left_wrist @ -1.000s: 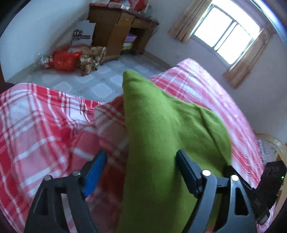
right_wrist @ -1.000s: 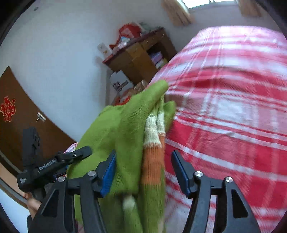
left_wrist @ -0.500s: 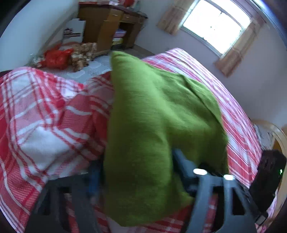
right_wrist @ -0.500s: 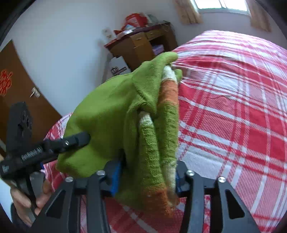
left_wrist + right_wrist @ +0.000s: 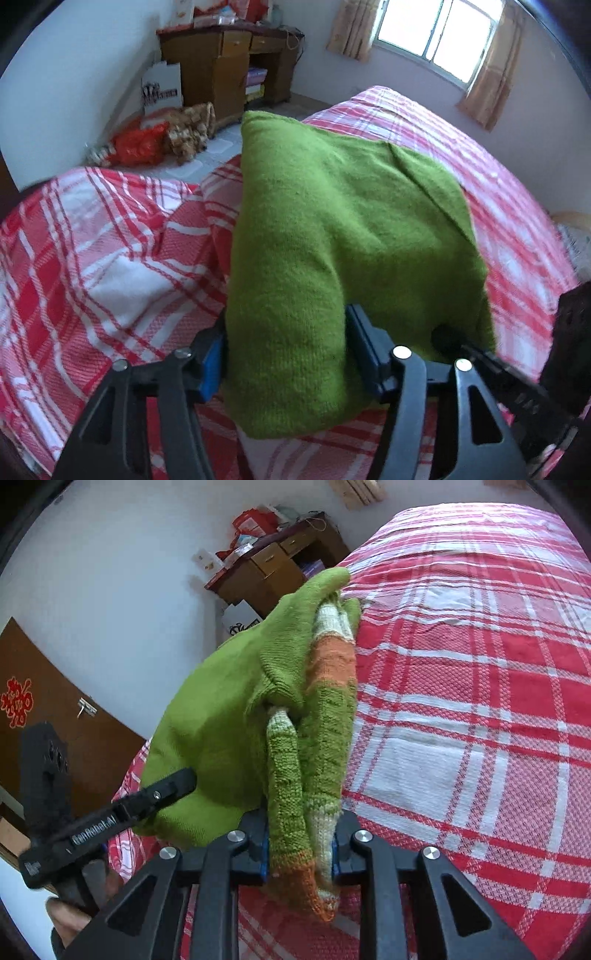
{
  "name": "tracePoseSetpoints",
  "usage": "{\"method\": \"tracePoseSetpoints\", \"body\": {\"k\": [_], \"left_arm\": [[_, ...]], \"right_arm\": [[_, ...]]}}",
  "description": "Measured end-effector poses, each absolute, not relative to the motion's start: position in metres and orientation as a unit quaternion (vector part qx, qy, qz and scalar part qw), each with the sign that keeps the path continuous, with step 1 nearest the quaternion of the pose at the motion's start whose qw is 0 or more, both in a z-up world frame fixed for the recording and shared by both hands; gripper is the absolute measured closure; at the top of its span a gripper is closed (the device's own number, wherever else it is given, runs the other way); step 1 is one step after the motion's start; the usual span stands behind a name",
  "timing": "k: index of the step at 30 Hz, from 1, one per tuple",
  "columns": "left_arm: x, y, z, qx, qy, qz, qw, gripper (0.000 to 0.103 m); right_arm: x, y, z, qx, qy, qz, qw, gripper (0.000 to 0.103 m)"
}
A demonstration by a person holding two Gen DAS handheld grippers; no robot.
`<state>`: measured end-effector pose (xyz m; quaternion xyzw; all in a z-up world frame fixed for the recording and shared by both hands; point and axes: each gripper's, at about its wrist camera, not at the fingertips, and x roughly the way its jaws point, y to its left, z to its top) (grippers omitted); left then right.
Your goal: Fold small clothes
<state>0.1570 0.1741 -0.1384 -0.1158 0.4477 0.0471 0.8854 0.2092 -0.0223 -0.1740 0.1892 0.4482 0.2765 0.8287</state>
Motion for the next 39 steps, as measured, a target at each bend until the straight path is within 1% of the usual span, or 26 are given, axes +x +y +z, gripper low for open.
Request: {"method": "tracePoseSetpoints", "body": {"k": [2,4,5,12,17,18,19,21,25,33,34,37,39], "left_arm": [[0.152,0.172,-0.136,-0.104,0.447,0.055,0.887,0.038],[0.144,0.171,-0.133,-0.097,0.444,0.061,0.889,0.038],[0.141,0.170,-0.132,-0.093,0.442,0.065,0.890,0.038],[0.118,0.164,-0.132,-0.072,0.440,0.073,0.892,0.038],[0.104,0.159,-0.133,-0.069,0.444,0.073,0.890,0.038],[0.102,0.158,-0.134,-0.065,0.446,0.073,0.890,0.038],[0.101,0.157,-0.136,-0.061,0.448,0.073,0.889,0.038],[0.097,0.157,-0.140,-0.059,0.454,0.075,0.886,0.038],[0.092,0.156,-0.147,-0.063,0.465,0.074,0.880,0.038],[0.067,0.147,-0.153,-0.051,0.479,0.058,0.874,0.038],[0.063,0.146,-0.151,-0.050,0.478,0.056,0.875,0.035],[0.046,0.144,-0.138,-0.044,0.461,0.066,0.884,0.019],[0.034,0.142,-0.124,-0.039,0.438,0.073,0.895,0.018]], "right_arm": [[0.201,-0.028,-0.172,0.181,0.445,0.271,0.834,0.077],[0.187,-0.032,-0.166,0.160,0.438,0.257,0.846,0.069],[0.181,-0.033,-0.163,0.152,0.435,0.251,0.851,0.067],[0.136,-0.043,-0.146,0.106,0.403,0.211,0.884,0.067],[0.114,-0.043,-0.141,0.079,0.403,0.187,0.892,0.065],[0.109,-0.043,-0.140,0.076,0.402,0.180,0.895,0.058],[0.107,-0.044,-0.138,0.075,0.399,0.175,0.897,0.049],[0.102,-0.044,-0.133,0.068,0.388,0.165,0.904,0.043],[0.091,-0.042,-0.132,0.058,0.388,0.150,0.908,0.042],[0.066,-0.039,-0.140,0.045,0.417,0.138,0.897,0.042],[0.062,-0.039,-0.139,0.046,0.418,0.140,0.896,0.042],[0.043,-0.041,-0.128,0.045,0.407,0.137,0.902,0.042],[0.028,-0.041,-0.115,0.036,0.385,0.129,0.913,0.042]]}}
